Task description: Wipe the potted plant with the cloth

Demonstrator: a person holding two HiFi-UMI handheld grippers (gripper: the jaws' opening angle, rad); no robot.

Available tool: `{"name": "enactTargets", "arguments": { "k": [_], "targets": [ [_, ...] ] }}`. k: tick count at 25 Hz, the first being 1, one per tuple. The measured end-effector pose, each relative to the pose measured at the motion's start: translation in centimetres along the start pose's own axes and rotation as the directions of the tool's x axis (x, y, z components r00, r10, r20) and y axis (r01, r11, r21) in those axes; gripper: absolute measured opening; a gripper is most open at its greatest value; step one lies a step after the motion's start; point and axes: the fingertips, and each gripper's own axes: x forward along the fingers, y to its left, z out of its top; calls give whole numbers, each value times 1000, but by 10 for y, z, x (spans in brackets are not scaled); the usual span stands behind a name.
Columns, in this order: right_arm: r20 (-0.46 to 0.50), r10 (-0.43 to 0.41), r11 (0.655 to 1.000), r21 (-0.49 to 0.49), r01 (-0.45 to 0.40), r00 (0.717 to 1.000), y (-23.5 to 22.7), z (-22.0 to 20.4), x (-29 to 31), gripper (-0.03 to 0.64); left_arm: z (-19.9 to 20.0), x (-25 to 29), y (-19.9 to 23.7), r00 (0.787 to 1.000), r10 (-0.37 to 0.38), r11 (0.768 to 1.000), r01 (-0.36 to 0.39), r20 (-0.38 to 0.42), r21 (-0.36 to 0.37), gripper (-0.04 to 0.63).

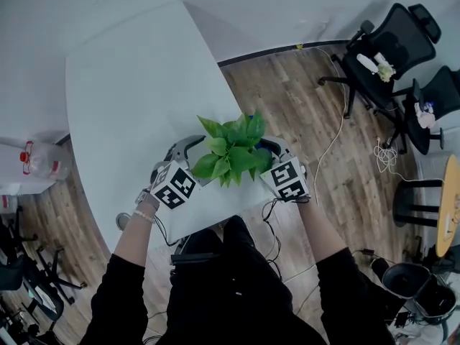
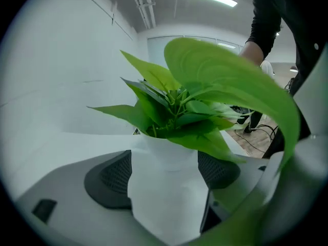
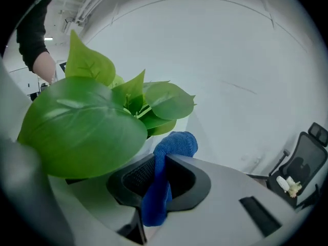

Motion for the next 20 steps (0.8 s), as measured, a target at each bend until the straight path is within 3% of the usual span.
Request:
{"name": "enactTargets", "arguments": {
  "k": [5, 9, 13, 20],
  "targets": [
    [13, 132, 986, -107, -130, 991, 14, 13, 5, 86, 8, 6, -2, 1000, -11, 1000, 11, 4, 8, 396],
    [12, 179, 975, -137, -175, 984, 21, 12, 3, 86, 9, 5, -4, 1000, 8, 1000, -8, -3, 11, 399],
    [19, 182, 977, -119, -179, 983, 30, 8, -4, 86, 7, 2, -10, 999, 48, 999, -47, -8, 22, 397],
    [31, 125, 991, -47, -124, 992, 52, -7, -25, 86, 5, -1, -23, 995, 103, 994, -103, -7, -47, 397]
  ]
}}
